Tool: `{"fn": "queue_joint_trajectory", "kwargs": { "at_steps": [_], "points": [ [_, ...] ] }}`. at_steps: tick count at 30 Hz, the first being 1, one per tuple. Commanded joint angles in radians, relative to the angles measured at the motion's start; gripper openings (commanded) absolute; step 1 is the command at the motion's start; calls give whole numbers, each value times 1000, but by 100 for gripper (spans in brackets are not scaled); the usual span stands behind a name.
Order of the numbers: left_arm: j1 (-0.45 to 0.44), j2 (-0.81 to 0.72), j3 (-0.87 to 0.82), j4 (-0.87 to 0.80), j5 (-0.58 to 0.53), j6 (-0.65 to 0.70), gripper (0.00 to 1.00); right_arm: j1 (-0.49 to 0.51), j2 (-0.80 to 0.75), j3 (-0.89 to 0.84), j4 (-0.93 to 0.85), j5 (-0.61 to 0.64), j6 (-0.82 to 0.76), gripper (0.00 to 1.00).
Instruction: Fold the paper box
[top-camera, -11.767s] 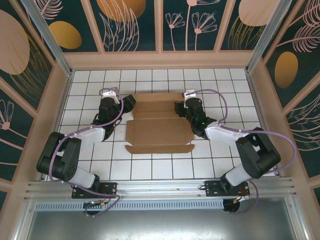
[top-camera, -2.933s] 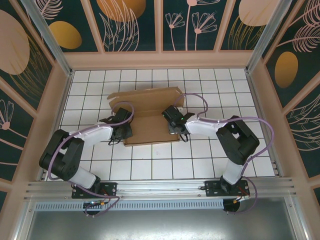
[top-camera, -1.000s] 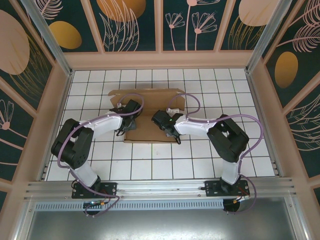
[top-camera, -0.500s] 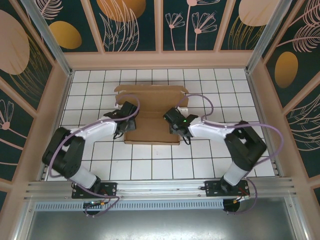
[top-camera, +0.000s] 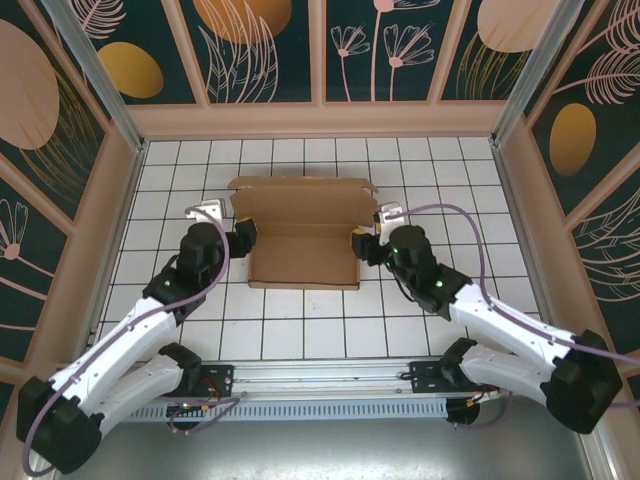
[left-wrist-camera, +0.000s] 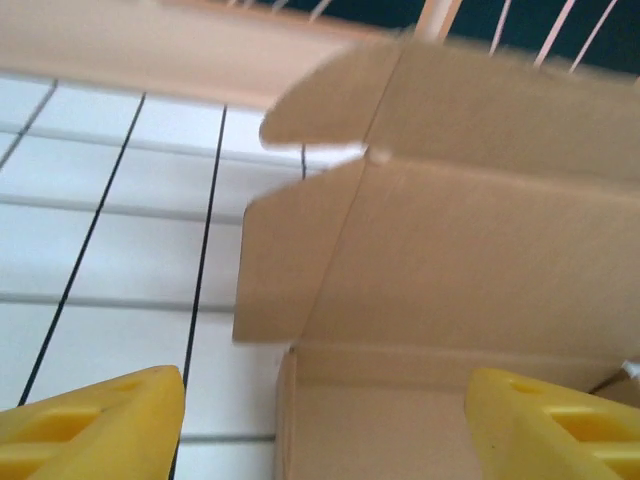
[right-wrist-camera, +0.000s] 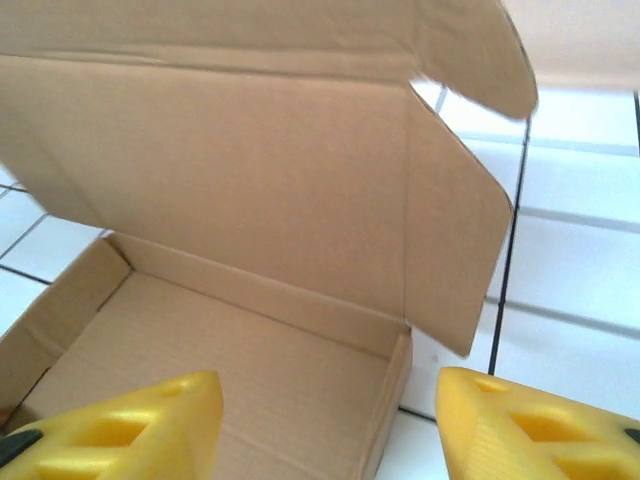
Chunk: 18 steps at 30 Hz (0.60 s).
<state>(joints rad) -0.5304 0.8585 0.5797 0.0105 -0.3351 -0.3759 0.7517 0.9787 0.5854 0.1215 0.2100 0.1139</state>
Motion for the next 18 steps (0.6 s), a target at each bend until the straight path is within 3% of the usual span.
{"fn": "queue_joint_trajectory", "kwargs": {
  "at_steps": [1,2,4,5,7,9,10,12,14,18],
  "points": [
    [3,-5,-87,370,-103,144,59,-47,1,44,112,-60,-229,61],
    [17,0,-109,449,-102,197,57,-76,6,59,109,-78,-251,62],
    [90,14,-92,441,77,315,59,-168,-13,30,151,-257,-319,63],
    [118,23,-80,434,114,314,58,-227,-17,7,197,-330,-333,63],
    [193,40,-70,415,318,376,59,-367,-11,-31,281,-514,-368,64],
    [261,70,-72,441,422,390,63,-508,6,-83,380,-799,-451,64],
    [292,90,-79,476,470,398,65,-544,28,-91,418,-828,-462,65],
    [313,137,-102,565,558,433,71,-581,90,-79,448,-860,-513,65],
    [362,196,-144,743,694,403,73,-626,178,-75,542,-992,-484,65],
    [457,273,-159,909,774,353,74,-635,308,-15,571,-1141,-498,64]
  ]
}}
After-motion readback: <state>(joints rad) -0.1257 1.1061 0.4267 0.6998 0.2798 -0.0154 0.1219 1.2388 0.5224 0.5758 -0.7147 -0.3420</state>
